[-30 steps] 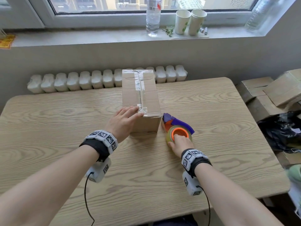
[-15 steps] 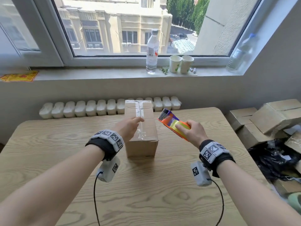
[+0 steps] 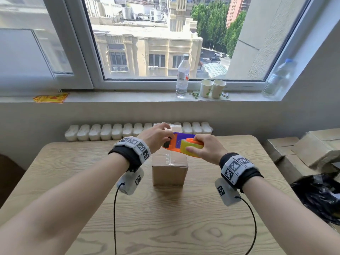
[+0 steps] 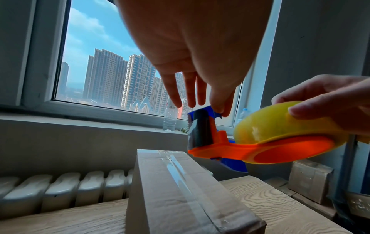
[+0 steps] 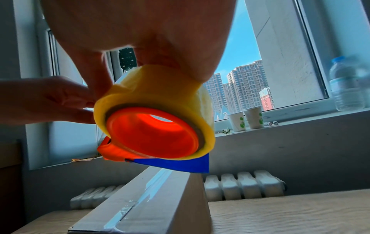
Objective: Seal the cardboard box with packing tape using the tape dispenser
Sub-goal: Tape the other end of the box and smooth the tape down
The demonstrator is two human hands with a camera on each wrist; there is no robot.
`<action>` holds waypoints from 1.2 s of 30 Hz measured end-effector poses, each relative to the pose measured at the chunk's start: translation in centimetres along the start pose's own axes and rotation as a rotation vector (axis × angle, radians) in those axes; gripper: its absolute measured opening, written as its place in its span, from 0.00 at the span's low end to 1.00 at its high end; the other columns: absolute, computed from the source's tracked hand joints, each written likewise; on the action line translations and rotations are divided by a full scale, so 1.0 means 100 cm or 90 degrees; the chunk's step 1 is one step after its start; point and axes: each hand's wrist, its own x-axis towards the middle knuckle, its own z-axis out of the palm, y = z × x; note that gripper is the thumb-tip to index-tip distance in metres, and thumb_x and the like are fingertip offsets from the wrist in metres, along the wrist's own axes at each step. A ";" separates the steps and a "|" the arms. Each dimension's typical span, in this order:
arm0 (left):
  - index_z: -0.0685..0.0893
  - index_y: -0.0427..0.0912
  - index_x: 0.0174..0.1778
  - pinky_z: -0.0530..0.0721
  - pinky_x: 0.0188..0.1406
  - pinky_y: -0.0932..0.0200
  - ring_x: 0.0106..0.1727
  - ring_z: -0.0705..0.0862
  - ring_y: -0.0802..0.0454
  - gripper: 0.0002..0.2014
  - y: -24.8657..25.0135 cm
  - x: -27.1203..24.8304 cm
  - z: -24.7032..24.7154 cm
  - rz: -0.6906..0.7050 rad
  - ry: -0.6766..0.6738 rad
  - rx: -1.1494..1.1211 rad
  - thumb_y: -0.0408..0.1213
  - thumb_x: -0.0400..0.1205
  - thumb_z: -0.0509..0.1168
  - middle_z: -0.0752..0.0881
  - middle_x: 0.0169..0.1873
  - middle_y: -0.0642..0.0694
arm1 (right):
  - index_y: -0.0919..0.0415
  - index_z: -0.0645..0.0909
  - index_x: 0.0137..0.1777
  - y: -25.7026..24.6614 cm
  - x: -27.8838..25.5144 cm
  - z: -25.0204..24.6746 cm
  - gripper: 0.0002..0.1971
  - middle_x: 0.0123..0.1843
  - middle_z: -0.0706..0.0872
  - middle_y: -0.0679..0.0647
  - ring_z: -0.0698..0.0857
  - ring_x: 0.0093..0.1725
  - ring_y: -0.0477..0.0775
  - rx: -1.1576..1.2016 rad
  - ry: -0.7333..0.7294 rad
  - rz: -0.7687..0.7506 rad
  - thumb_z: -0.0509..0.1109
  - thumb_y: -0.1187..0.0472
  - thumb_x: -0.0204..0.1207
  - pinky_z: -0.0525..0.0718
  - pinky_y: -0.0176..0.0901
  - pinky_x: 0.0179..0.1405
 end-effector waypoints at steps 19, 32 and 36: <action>0.82 0.46 0.57 0.86 0.45 0.52 0.35 0.82 0.53 0.17 -0.003 -0.014 -0.016 -0.116 -0.055 -0.180 0.23 0.75 0.66 0.86 0.38 0.47 | 0.61 0.83 0.38 -0.006 0.012 -0.012 0.21 0.38 0.83 0.56 0.82 0.40 0.54 -0.101 -0.052 0.066 0.75 0.41 0.67 0.81 0.48 0.41; 0.90 0.38 0.35 0.87 0.43 0.56 0.28 0.84 0.58 0.02 -0.022 -0.009 -0.018 -0.224 -0.003 -0.278 0.30 0.73 0.72 0.89 0.28 0.43 | 0.77 0.79 0.32 -0.009 0.014 -0.035 0.31 0.31 0.70 0.58 0.69 0.33 0.55 0.124 -0.094 0.155 0.73 0.42 0.56 0.64 0.46 0.35; 0.89 0.37 0.35 0.87 0.44 0.55 0.29 0.84 0.56 0.02 -0.028 -0.008 -0.020 -0.223 0.007 -0.284 0.29 0.74 0.71 0.88 0.29 0.43 | 0.67 0.78 0.34 -0.011 0.013 -0.041 0.17 0.32 0.70 0.58 0.70 0.36 0.56 0.190 -0.097 0.148 0.71 0.50 0.60 0.65 0.46 0.36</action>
